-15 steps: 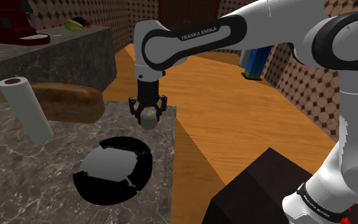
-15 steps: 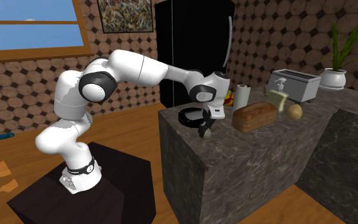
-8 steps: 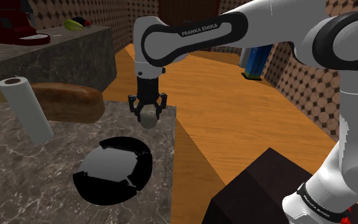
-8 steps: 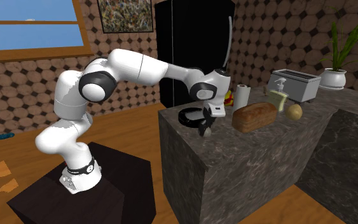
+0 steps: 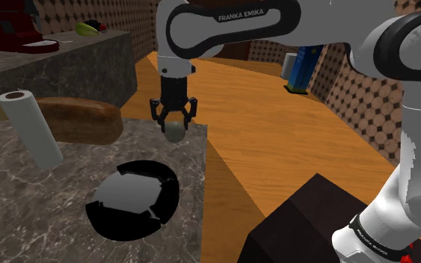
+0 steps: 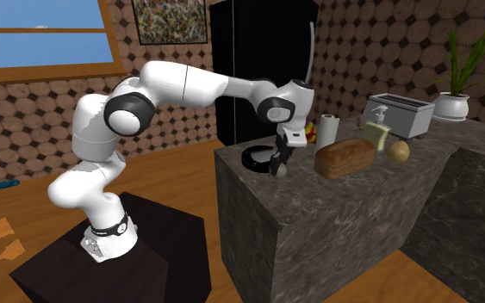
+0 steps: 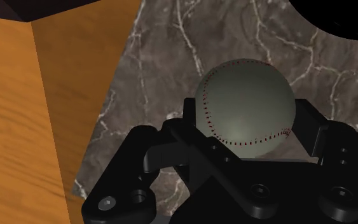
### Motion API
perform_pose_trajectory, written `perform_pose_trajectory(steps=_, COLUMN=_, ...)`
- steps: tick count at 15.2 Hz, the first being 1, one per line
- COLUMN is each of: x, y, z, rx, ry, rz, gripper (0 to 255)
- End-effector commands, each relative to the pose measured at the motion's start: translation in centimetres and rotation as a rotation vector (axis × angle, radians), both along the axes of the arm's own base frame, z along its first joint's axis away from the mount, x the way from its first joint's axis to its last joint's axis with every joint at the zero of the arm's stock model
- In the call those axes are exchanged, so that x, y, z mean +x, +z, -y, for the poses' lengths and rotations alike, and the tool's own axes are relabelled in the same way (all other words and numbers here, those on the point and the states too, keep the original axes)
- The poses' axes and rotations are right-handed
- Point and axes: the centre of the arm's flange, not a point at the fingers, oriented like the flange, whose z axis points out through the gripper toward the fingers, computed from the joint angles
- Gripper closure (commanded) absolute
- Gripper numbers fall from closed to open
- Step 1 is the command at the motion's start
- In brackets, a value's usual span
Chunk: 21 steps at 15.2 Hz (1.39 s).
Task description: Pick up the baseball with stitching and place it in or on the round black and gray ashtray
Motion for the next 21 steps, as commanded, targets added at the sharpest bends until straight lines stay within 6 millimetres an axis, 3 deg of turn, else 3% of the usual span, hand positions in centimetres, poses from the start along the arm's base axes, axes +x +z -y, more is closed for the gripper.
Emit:
perform_pose_trajectory(steps=1, x=0.0, y=1.0, z=0.0, rx=0.000, ry=0.000, rz=0.000, gripper=255)
perform_pose_trajectory(steps=9, x=0.0, y=4.9, z=0.0, rx=0.000, ry=0.000, rz=0.000, gripper=255)
perform_pose_trajectory(steps=21, x=-9.0, y=5.4, z=-13.0, rx=0.000, ry=0.000, rz=0.000, gripper=255)
